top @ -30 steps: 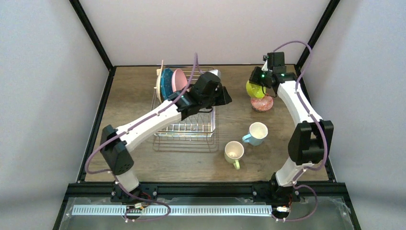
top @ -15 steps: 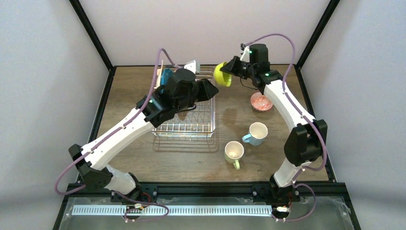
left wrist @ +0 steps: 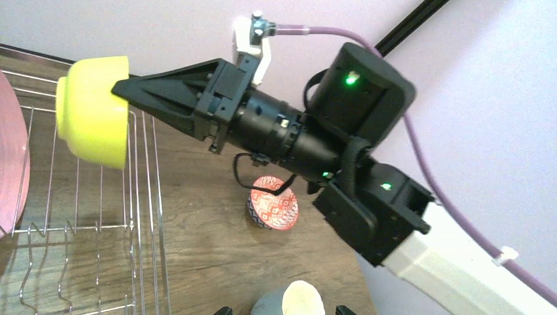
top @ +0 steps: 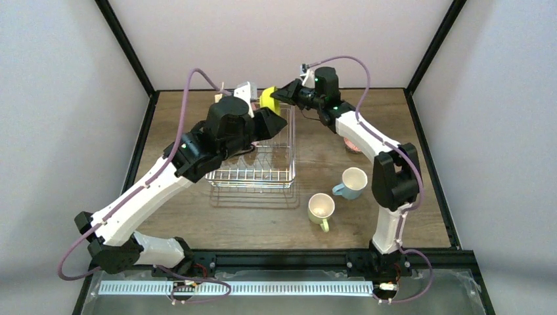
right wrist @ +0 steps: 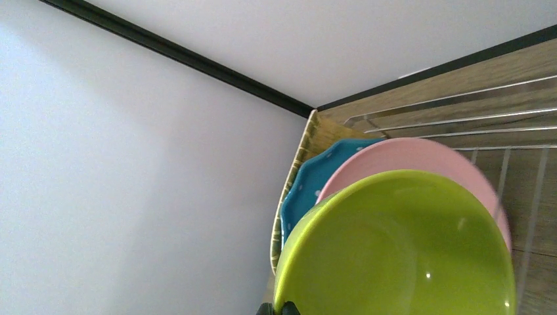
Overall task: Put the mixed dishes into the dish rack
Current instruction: Turn the bowl upside down over the dish rack.
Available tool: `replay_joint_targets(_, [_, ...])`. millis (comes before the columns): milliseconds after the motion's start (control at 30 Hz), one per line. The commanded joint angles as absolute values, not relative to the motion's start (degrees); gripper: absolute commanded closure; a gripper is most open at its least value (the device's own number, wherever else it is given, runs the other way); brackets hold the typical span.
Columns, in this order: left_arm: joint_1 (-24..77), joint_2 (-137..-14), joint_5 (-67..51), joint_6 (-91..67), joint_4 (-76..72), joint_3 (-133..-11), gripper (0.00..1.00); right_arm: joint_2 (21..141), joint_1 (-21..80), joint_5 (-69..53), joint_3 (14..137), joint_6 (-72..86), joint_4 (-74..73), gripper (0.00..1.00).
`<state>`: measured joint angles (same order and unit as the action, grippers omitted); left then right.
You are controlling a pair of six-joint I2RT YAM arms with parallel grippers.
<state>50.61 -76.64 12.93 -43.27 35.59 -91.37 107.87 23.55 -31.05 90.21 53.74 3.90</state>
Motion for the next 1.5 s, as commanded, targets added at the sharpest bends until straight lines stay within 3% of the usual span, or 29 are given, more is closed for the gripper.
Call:
replay_joint_targets(0, [50.4, -75.1, 14.0, -43.4, 37.5, -91.0, 0.11, 111.2, 24.6, -34.2, 89.8, 60.4, 17.7, 0.99])
replay_joint_targets(667, [49.8, -76.3, 14.5, -43.3, 37.5, -91.2, 0.11, 122.7, 26.4, -37.1, 84.1, 73.8, 39.7, 0.99])
replay_joint_targets(1467, [49.0, -76.1, 12.0, -40.0, 37.9, -91.0, 0.11, 128.8, 26.4, -33.5, 85.0, 73.9, 44.1, 0.99])
